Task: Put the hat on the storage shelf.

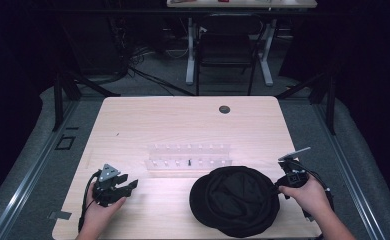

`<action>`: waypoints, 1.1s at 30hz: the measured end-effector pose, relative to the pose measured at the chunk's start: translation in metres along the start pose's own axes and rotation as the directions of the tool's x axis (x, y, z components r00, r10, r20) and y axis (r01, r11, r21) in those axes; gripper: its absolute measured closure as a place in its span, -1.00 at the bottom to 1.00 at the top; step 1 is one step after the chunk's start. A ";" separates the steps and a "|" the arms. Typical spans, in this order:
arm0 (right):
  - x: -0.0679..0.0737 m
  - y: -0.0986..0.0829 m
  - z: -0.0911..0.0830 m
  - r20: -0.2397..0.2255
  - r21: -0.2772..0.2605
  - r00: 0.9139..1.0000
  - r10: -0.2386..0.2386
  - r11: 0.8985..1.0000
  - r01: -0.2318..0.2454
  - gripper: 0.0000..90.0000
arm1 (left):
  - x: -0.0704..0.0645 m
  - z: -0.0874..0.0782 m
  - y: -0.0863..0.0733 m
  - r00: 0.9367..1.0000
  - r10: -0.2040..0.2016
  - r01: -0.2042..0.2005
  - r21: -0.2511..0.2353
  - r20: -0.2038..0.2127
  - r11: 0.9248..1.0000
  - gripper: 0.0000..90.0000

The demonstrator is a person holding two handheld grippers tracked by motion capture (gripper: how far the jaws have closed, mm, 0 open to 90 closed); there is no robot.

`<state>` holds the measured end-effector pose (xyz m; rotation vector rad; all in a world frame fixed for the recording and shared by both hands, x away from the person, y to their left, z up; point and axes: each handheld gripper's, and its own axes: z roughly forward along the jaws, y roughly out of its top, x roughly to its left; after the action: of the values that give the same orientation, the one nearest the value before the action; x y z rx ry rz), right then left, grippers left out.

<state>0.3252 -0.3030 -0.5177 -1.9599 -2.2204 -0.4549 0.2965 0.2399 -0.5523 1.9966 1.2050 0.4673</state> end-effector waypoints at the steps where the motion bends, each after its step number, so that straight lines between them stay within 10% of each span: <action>1: 0.000 0.000 0.003 -0.008 -0.015 1.000 0.008 1.000 -0.008 0.77 | 0.000 0.000 0.000 1.000 -0.001 0.001 -0.001 0.001 1.000 0.15; 2: -0.002 0.003 0.000 0.008 0.046 0.999 -0.033 0.998 0.032 0.78 | 0.000 0.000 0.000 1.000 0.001 -0.001 0.001 0.001 1.000 0.15; 3: 0.000 0.001 0.007 -0.020 -0.032 1.000 0.022 0.999 -0.023 0.77 | 0.000 0.000 0.000 1.000 -0.002 0.002 0.001 0.002 1.000 0.15; 4: -0.005 0.007 -0.001 0.015 0.104 0.997 -0.081 0.991 0.079 0.77 | 0.000 0.000 0.000 1.000 -0.002 0.002 0.001 0.002 1.000 0.15; 5: -0.002 0.004 0.006 -0.006 0.023 1.000 -0.007 1.000 0.007 0.77 | 0.000 0.000 0.000 1.000 0.000 0.000 0.003 0.002 1.000 0.15; 11: -0.005 0.005 0.010 -0.047 0.021 0.999 0.023 1.000 -0.022 0.88 | 0.000 0.001 0.000 1.000 -0.002 0.002 0.004 0.004 1.000 0.15; 25: -0.006 0.004 -0.010 -0.092 0.078 0.996 -0.003 0.997 0.011 0.95 | 0.001 0.002 0.000 1.000 -0.012 0.012 0.001 0.002 1.000 0.15; 33: 0.002 0.002 -0.035 -0.197 0.026 0.980 0.041 0.999 -0.036 0.96 | 0.001 0.001 0.000 1.000 -0.012 0.012 -0.002 -0.001 1.000 0.15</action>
<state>0.3234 -0.3125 -0.4836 -1.8541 -2.0534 -0.5888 0.2975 0.2406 -0.5534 1.9870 1.2158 0.4638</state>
